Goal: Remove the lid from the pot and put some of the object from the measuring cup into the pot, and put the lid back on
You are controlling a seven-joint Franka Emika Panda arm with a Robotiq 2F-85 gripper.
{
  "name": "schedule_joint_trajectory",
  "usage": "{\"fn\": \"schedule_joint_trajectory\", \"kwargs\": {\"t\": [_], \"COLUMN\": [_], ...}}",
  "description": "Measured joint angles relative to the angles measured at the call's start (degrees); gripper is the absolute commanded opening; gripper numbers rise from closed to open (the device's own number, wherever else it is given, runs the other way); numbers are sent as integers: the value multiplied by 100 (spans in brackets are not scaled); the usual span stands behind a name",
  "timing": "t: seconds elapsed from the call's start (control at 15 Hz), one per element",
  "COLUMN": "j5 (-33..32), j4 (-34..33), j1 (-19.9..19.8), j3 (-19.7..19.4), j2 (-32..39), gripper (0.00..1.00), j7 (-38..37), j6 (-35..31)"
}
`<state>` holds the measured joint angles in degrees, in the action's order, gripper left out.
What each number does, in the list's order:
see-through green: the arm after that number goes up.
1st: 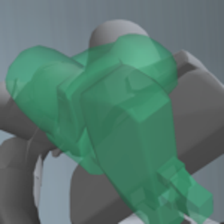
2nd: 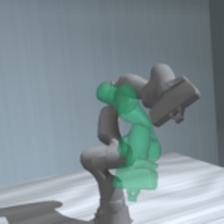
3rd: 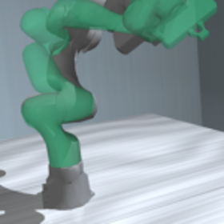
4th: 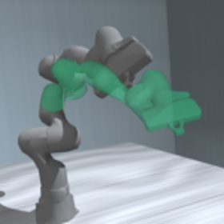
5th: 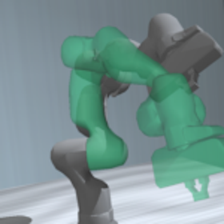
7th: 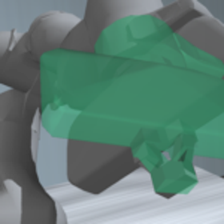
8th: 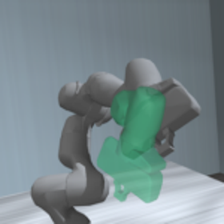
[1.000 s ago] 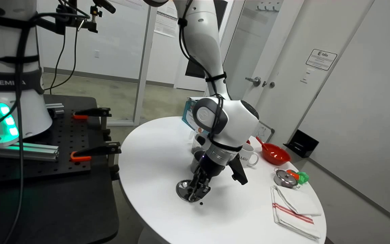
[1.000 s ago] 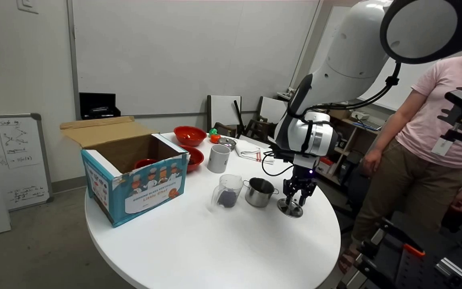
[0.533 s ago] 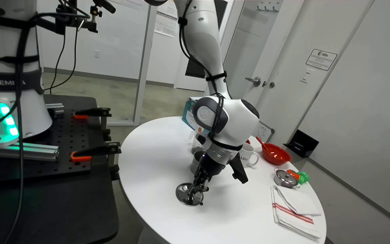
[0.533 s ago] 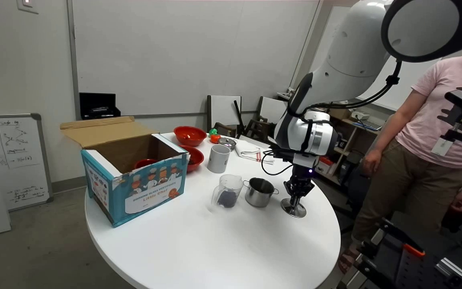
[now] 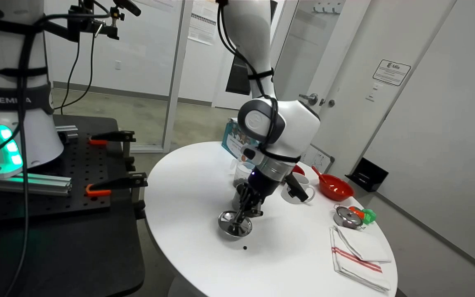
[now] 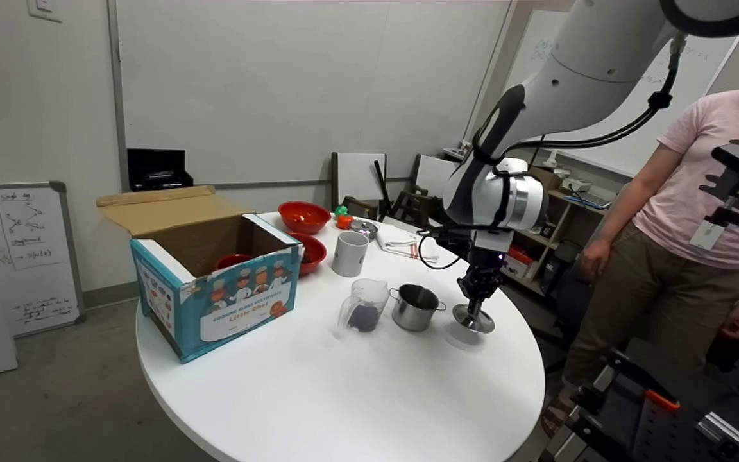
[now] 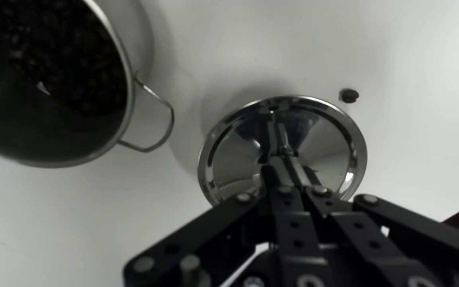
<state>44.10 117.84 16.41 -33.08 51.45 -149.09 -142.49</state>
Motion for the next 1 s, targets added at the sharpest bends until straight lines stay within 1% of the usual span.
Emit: {"fn": "schedule_joint_trajectory", "kwargs": {"t": [0.07, 0.2, 0.4, 0.73, 0.8, 0.93, 1.0], "j5": [-91, -127, -277, -540, -646, -869, -1196], "j4": [83, 236, 395, 411, 360, 160, 28], "j1": [47, 255, 632, 1456, 1575, 1678, 1598], "j3": [-53, -304, -659, -1206, -1250, -1255, -1148], "j2": [-119, -289, -479, -560, -562, -559, -590], "gripper": [1, 1, 1, 1, 1, 1, 1], "j7": [-16, 3, 5, 7, 8, 55, 46], "j6": [-23, -23, -19, 47, 79, 210, 233]}}
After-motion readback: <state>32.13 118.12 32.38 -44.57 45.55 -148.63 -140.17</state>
